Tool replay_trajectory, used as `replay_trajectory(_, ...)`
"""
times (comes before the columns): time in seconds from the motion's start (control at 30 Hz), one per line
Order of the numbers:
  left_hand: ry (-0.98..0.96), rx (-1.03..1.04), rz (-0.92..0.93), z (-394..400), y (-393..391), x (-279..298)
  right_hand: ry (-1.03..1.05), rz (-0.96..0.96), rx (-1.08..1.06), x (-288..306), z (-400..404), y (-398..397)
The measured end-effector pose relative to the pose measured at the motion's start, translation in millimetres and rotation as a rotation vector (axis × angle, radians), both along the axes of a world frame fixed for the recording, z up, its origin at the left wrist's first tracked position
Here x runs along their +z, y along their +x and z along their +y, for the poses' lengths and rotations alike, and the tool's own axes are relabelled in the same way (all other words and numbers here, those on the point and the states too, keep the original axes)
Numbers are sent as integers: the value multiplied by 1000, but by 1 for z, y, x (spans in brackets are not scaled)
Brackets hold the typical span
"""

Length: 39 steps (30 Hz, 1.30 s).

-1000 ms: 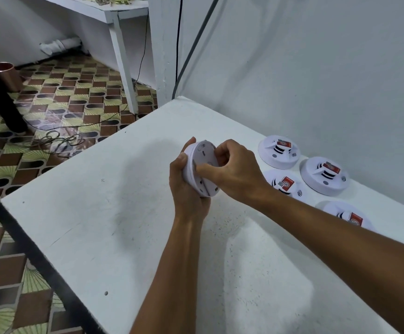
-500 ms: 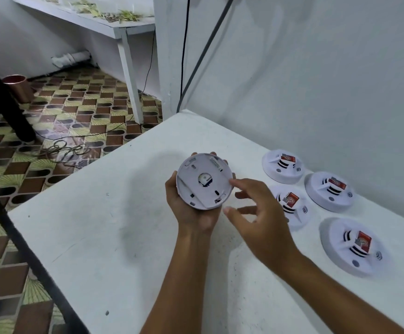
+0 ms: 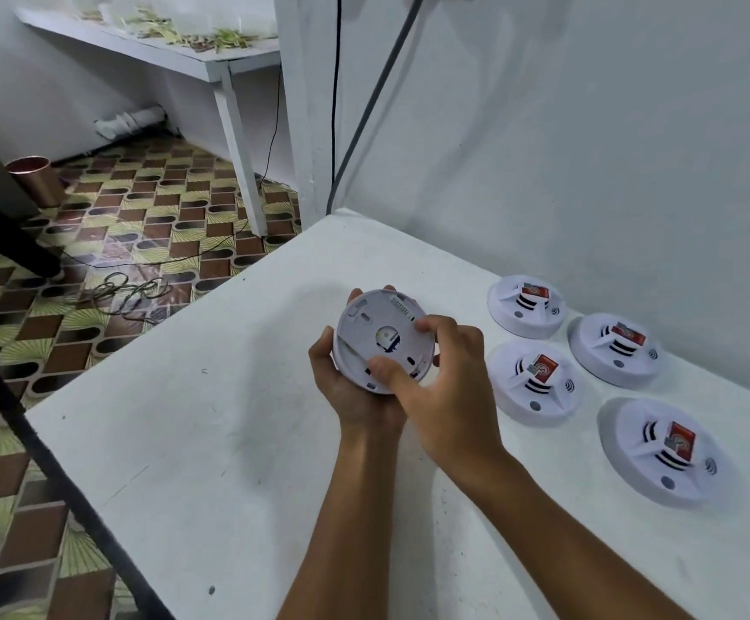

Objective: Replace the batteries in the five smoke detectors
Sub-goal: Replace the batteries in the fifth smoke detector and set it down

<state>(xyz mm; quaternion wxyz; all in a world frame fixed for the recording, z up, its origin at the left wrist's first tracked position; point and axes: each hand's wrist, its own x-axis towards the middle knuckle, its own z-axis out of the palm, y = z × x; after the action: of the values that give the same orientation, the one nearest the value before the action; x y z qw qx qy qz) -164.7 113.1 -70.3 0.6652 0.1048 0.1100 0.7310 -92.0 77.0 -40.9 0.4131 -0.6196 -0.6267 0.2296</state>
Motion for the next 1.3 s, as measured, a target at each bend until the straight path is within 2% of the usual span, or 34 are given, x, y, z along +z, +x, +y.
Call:
replay_trajectory(0.23, 6, -22, 108, -7, 0, 7, -67, -77, -24, 5, -9, -1)
replay_trajectory(0.3, 19, -64, 215, -12, 8, 11, -112, -66, 2, 16, -17, 17)
replay_trajectory(0.37, 1, -96, 404, -18, 21, 18, -223, 90, 52, 28, -24, 40)
replay_trajectory(0.43, 33, -67, 695, -25, 40, 33, -334, 382, 97, 42, -37, 69)
replay_trajectory(0.53, 201, -38, 1103, -40, 79, 56, -378, 636, 66, 58, -58, 112)
replay_trajectory(0.6, 293, -149, 1252, -54, 114, 70, -357, 795, 7, 65, -78, 147)
replay_trajectory(0.73, 290, -365, 1130, -72, 165, 98, -303, 1046, -28, 66, -112, 213)
replay_trajectory(0.83, 309, -429, 1219, -77, 185, 103, -261, 1265, 31, 64, -132, 246)
replay_trajectory(0.9, 238, -472, 1263, -81, 192, 100, -224, 1332, 33, 61, -140, 258)
replay_trajectory(1.03, 144, -655, 1190, -93, 204, 97, -103, 1433, -22, 50, -150, 274)
replay_trajectory(1.1, 145, -640, 1223, -94, 206, 94, -79, 1436, -64, 45, -152, 277)
replay_trajectory(1.3, 169, -678, 1230, -92, 202, 88, -132, 1248, -186, 36, -152, 274)
